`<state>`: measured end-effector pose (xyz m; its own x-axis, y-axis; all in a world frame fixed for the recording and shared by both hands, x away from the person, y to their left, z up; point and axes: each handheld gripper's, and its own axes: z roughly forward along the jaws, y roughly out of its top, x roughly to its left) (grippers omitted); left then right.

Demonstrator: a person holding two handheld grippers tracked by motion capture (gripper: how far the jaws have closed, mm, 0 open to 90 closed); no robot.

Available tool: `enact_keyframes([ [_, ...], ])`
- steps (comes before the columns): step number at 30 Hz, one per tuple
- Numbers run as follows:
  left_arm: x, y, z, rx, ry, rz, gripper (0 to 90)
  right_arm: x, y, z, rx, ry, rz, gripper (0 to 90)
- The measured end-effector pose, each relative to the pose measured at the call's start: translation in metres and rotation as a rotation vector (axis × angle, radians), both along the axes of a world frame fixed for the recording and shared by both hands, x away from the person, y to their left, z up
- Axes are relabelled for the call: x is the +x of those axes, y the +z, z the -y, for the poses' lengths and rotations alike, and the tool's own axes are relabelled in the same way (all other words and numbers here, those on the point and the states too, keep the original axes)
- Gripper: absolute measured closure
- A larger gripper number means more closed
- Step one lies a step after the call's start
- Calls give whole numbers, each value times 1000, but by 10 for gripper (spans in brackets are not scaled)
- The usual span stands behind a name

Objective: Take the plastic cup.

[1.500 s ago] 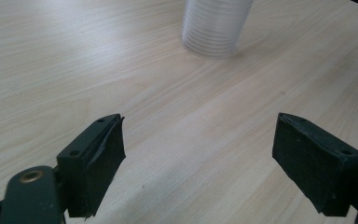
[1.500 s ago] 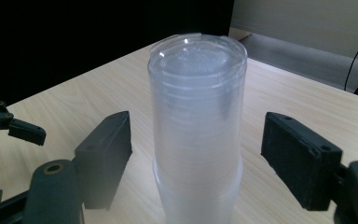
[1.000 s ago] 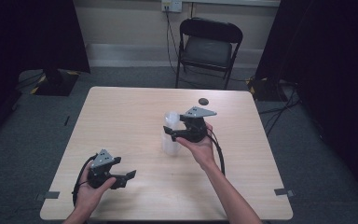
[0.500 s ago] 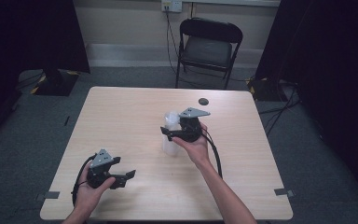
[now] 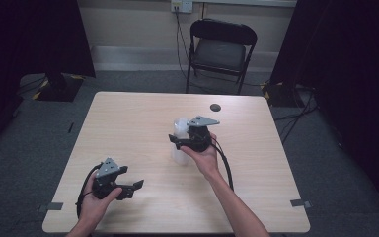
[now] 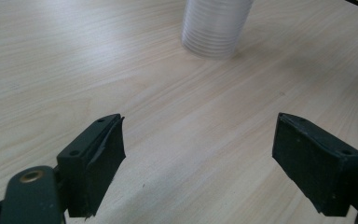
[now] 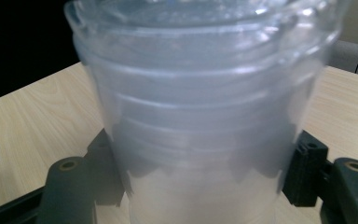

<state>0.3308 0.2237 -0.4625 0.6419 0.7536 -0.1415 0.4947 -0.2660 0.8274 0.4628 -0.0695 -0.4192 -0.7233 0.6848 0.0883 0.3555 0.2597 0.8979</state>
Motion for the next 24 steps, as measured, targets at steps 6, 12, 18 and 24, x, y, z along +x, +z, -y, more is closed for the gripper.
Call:
enact_keyframes([
  [6, 0, -1, 0, 2, -1, -1, 166, 1, 2, 3, 4, -5, -8, 309],
  [12, 0, -1, 1, 11, -10, -2, 167, 1, 5, 3, 10, -4, 1, 308],
  [18, 0, -1, 2, 9, -8, -5, 169, 2, 9, 3, 19, -2, 5, 307],
  [24, 0, -1, 3, 23, -6, 5, 169, 1, 13, 5, 35, -6, 17, 309],
])
